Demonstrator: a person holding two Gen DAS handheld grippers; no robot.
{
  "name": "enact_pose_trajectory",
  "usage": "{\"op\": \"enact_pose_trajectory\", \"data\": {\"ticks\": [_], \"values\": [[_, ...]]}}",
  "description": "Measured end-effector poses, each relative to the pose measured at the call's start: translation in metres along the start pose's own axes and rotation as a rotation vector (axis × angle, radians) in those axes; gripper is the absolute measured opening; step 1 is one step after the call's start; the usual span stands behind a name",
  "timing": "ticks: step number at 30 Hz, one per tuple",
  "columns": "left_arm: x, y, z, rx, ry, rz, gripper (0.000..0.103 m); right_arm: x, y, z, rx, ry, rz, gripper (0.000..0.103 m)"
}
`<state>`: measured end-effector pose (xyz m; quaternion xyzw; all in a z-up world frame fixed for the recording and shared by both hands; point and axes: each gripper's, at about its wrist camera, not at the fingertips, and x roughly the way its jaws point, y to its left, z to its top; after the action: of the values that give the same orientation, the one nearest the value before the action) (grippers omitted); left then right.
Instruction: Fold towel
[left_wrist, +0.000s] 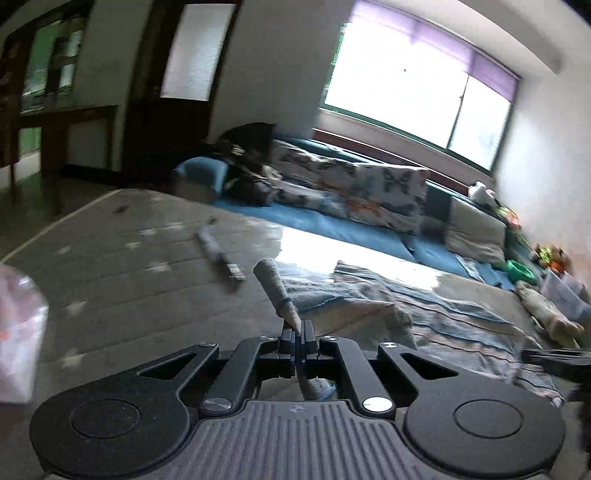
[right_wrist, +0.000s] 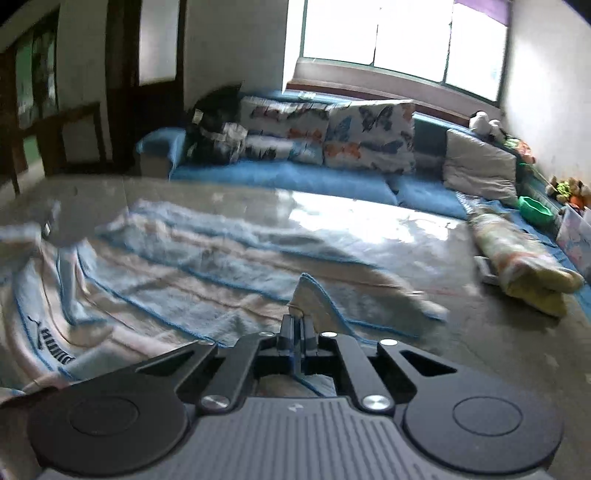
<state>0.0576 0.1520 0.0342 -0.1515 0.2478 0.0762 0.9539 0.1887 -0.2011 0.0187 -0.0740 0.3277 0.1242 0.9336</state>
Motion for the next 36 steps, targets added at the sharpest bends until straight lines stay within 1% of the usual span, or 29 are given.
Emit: {"op": "enact_pose_trajectory", "data": {"ticks": [4,5,6,10,13,15,17,19,22,23,25,28,29,30,31,32,33,35,36], "values": [[-0.024,0.024,-0.003,-0.048,-0.003,0.022,0.003,-0.059,-0.029,-0.008,0.091,-0.082,0.005,0.002],[-0.030,0.029,-0.004,-0.059,0.003,0.023,0.003,-0.080,-0.038,-0.014,0.118,-0.109,0.000,0.002],[-0.036,0.034,-0.006,-0.070,0.011,0.024,0.003,-0.091,-0.041,-0.018,0.134,-0.122,-0.003,0.002],[-0.060,0.044,-0.014,-0.103,0.035,0.015,0.003,-0.153,-0.071,-0.049,0.225,-0.189,-0.035,0.002],[-0.078,0.050,-0.019,-0.125,0.056,-0.008,0.003,-0.187,-0.089,-0.075,0.301,-0.207,-0.043,0.002],[-0.086,0.051,-0.023,-0.118,0.080,0.001,0.003,-0.203,-0.099,-0.094,0.340,-0.199,-0.060,0.001],[-0.089,0.049,-0.031,-0.092,0.110,0.017,0.003,-0.211,-0.107,-0.114,0.371,-0.172,-0.085,0.001],[-0.091,0.051,-0.043,-0.071,0.150,0.043,0.003,-0.212,-0.116,-0.134,0.404,-0.126,-0.124,0.001],[-0.090,0.059,-0.059,-0.063,0.219,0.087,0.004,-0.207,-0.128,-0.156,0.432,-0.050,-0.154,0.001],[-0.090,0.061,-0.063,-0.064,0.232,0.105,0.006,-0.205,-0.132,-0.162,0.440,-0.028,-0.163,0.001],[-0.091,0.064,-0.065,-0.066,0.240,0.137,0.008,-0.201,-0.132,-0.165,0.421,-0.005,-0.156,0.003],[-0.097,0.056,-0.062,-0.018,0.214,0.171,0.009,-0.197,-0.124,-0.161,0.373,-0.008,-0.109,0.006],[-0.098,0.054,-0.062,-0.003,0.209,0.175,0.009,-0.196,-0.118,-0.157,0.348,-0.008,-0.082,0.007],[-0.099,0.052,-0.062,0.009,0.205,0.176,0.008,-0.191,-0.108,-0.153,0.291,0.000,-0.024,0.009],[-0.099,0.051,-0.062,0.014,0.208,0.176,0.007,-0.189,-0.100,-0.151,0.258,0.002,0.006,0.012],[-0.097,0.050,-0.062,0.016,0.213,0.177,0.006,-0.186,-0.086,-0.147,0.205,0.005,0.060,0.018],[-0.096,0.050,-0.063,0.015,0.217,0.179,0.005,-0.182,-0.074,-0.143,0.172,0.014,0.125,0.019],[-0.096,0.051,-0.063,0.009,0.220,0.180,0.005,-0.176,-0.049,-0.138,0.116,0.038,0.256,0.026],[-0.096,0.053,-0.064,0.007,0.219,0.180,0.005,-0.173,-0.035,-0.136,0.080,0.056,0.323,0.026]]}}
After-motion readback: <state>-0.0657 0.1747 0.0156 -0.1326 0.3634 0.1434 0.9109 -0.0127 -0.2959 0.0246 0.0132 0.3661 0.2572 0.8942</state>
